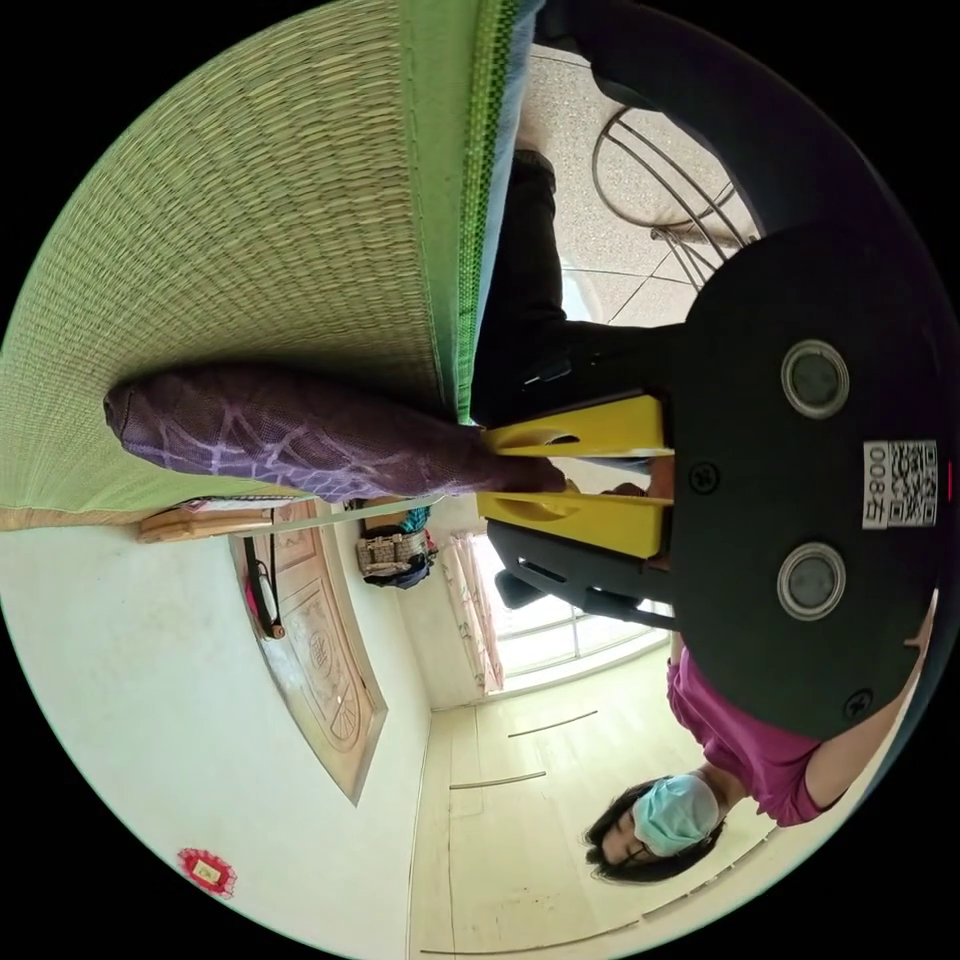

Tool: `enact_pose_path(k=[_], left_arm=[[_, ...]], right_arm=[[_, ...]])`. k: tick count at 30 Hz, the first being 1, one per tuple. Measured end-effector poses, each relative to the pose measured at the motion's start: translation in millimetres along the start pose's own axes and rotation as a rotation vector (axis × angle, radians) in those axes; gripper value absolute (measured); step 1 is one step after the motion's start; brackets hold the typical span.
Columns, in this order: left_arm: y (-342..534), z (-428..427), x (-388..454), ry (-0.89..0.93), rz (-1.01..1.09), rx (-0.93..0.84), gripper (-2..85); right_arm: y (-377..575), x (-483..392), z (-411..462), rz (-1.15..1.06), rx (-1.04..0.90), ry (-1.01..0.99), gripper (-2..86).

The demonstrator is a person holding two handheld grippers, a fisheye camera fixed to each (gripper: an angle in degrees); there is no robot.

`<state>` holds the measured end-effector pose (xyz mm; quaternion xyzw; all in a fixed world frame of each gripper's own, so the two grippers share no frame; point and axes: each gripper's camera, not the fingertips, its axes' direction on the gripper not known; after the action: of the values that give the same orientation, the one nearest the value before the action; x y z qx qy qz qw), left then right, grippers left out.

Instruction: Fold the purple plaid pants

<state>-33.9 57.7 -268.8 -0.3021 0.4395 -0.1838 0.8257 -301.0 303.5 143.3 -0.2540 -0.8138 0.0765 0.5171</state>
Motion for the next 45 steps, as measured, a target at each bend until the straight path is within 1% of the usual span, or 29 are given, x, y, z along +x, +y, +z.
enact_pose_path(k=[5,8,13,19,25,34,40,45], left_arm=[[29.8,-40.6,-32.2,0.058,-0.069,0.09,0.8],[50.4,-68.3,-61.0,0.106,-0.159,0.185,2.1],[84.0,-109.2,-114.9,0.224,-0.318,0.339,7.2],[112.9,-139.5,-164.5,0.349,-0.436,0.459,9.6],[136.7,-152.6,-208.0,0.497,-0.538,0.533,13.3],[145.9,-172.7,-255.0,0.614,-0.616,0.619,15.7],[144.6,-186.7,-278.1,0.636,-0.644,0.652,16.1],[143.1,-193.1,-293.0,0.639,-0.653,0.63,15.7]], right_arm=[[9.5,-6.2,-6.3,-0.006,0.001,0.013,5.4],[17.1,-9.8,-10.8,-0.003,0.016,-0.005,5.3],[25.2,-18.6,-14.4,0.0,0.022,-0.027,5.0],[27.0,-37.5,-17.3,-0.009,0.034,-0.059,4.8],[22.1,-62.1,-14.6,-0.042,0.018,-0.044,4.1],[20.5,-88.4,-12.5,-0.09,0.006,-0.033,2.7],[29.1,-92.0,-21.0,-0.105,0.005,-0.025,1.5],[37.3,-86.9,-36.7,-0.103,0.025,-0.033,0.8]])
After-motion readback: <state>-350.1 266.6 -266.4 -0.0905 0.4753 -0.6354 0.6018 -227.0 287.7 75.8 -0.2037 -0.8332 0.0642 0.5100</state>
